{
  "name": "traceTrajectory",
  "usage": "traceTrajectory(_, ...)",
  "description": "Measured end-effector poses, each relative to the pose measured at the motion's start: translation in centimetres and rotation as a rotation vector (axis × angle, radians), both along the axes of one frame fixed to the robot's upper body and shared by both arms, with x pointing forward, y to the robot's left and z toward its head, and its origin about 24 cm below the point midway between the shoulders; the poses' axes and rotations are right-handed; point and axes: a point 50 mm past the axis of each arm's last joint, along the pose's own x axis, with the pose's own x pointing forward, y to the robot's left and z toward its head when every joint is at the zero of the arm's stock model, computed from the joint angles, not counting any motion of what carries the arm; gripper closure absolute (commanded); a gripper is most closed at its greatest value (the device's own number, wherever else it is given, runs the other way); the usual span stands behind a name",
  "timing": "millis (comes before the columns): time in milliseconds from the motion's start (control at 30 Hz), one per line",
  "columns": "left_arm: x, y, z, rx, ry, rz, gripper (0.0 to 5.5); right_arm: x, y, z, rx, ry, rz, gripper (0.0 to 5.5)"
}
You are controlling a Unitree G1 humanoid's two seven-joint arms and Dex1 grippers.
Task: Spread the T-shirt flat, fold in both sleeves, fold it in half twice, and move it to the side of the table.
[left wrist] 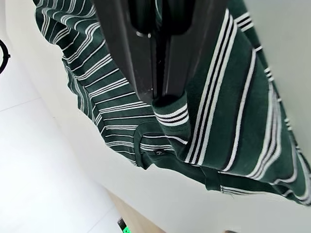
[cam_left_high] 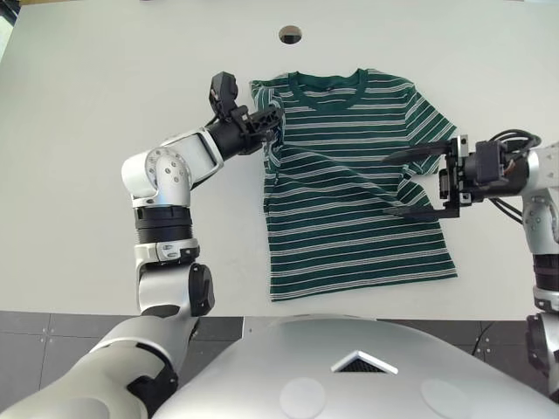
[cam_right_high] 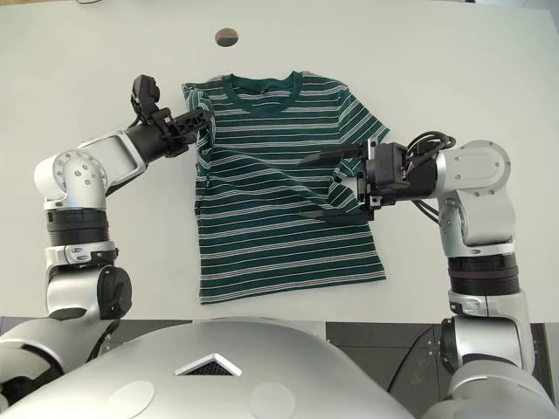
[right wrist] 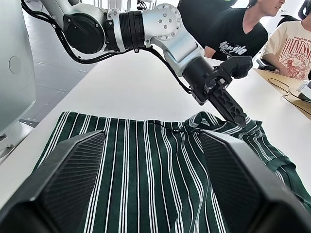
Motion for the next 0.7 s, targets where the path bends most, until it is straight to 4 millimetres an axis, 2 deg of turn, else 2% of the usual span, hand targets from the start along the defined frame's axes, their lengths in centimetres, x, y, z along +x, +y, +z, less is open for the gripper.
traceTrajectory(33, 0.2, -0.3, -0.2, 0.003, 0.002, 0.001, 5.37, 0.0, -0.1, 0.0, 0.002, 0.000, -0.007, 1.91)
traceTrajectory(200, 0.7, -1.0, -1.8, 0.002, 0.036, 0.024, 4.57, 0.5, -0.6, -0.2, 0.018, -0.002, -0.081, 1.91)
traceTrajectory(367, 0.9, -1.6, -1.7, -0.062, 0.017, 0.006, 3.91, 3.1, -1.7, -0.4, 0.070, 0.088, -0.347, 1.91)
traceTrajectory(433, 0.9, -1.8, -1.0, -0.096, -0.017, -0.010, 3.58, 4.6, -2.7, -1.0, 0.032, 0.128, -0.498, 1.91)
traceTrajectory(533, 0.2, -2.1, 2.1, -0.180, -0.239, -0.067, 3.46, 7.3, -5.3, -1.8, -0.073, 0.139, -0.793, 1.62)
traceTrajectory(600, -0.7, -1.1, 3.8, -0.126, -0.459, -0.008, 3.46, 8.1, -7.4, -2.4, -0.142, 0.177, -0.925, 1.30)
traceTrajectory(633, -0.9, -0.6, 4.2, -0.097, -0.526, 0.022, 3.46, 8.2, -7.8, -2.6, -0.162, 0.191, -0.949, 1.10)
traceTrajectory(700, -2.1, 1.2, 5.7, -0.019, -0.751, 0.138, 3.46, 8.4, -9.4, -4.2, -0.240, 0.260, -1.067, 1.07)
